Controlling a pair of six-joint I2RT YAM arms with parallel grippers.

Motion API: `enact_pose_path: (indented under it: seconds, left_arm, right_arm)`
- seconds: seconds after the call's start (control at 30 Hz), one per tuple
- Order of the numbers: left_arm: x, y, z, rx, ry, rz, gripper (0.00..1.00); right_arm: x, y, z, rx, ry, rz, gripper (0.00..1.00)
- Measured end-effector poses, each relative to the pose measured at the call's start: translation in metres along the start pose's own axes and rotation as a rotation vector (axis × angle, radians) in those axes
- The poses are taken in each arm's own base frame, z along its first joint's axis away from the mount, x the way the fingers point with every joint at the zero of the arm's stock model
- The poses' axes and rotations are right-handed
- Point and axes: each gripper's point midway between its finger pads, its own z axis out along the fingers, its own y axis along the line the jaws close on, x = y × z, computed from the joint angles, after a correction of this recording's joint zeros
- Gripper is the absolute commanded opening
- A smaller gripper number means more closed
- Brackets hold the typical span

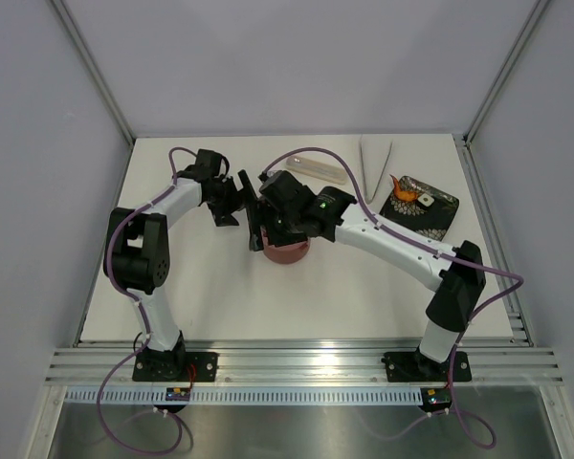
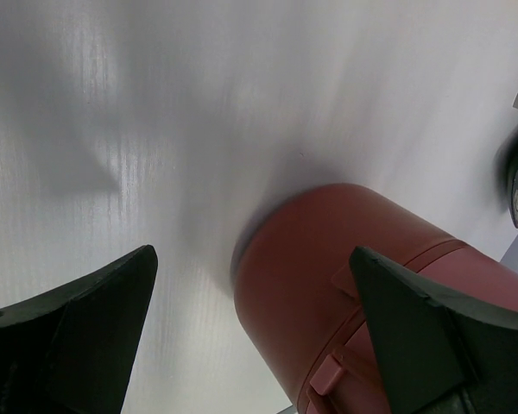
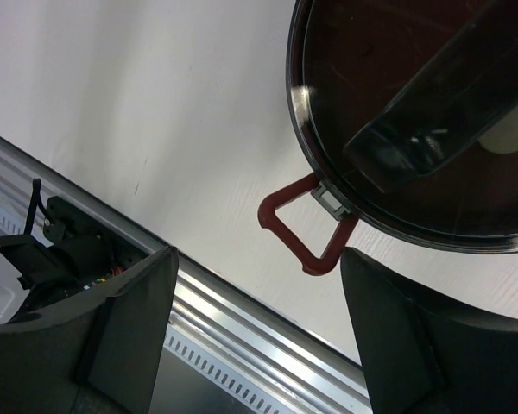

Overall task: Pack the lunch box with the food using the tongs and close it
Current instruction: Close the box lid on the packing box.

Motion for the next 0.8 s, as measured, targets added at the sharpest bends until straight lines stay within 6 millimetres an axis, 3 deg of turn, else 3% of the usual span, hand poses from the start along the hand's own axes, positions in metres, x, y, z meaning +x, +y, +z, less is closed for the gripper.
enact_pose_path:
  seconds: [0.17, 0.3, 0.47, 0.6, 0.7, 0.8]
  left_arm:
    - [0.0, -0.001, 0.0, 0.001, 0.001, -0.001, 0.99]
    - [0.0, -0.001, 0.0, 0.001, 0.001, -0.005, 0.99]
    - [0.0, -0.001, 0.0, 0.002, 0.0, -0.008, 0.99]
    - [0.001, -0.002, 0.0, 0.004, 0.003, -0.011, 0.98]
    - [0.002, -0.001, 0.001, -0.002, 0.003, -0.011, 0.98]
    - [0.002, 0.007, -0.004, -0.045, -0.024, -0.012, 0.96]
  right_arm:
    - [-0.003, -0.009, -0.006, 0.037, -0.03, -0.005, 0.83]
    - [-0.005, -0.02, -0.023, 0.078, -0.07, -0.004, 0.83]
    - [-0.009, -0.041, -0.043, 0.173, -0.115, 0.001, 0.91]
    - [-0.008, -0.05, -0.046, 0.218, -0.117, 0.008, 0.9]
    - [-0.01, -0.052, -0.046, 0.23, -0.126, 0.015, 0.87]
    - [-0.014, -0.055, -0.047, 0.254, -0.149, 0.024, 0.71]
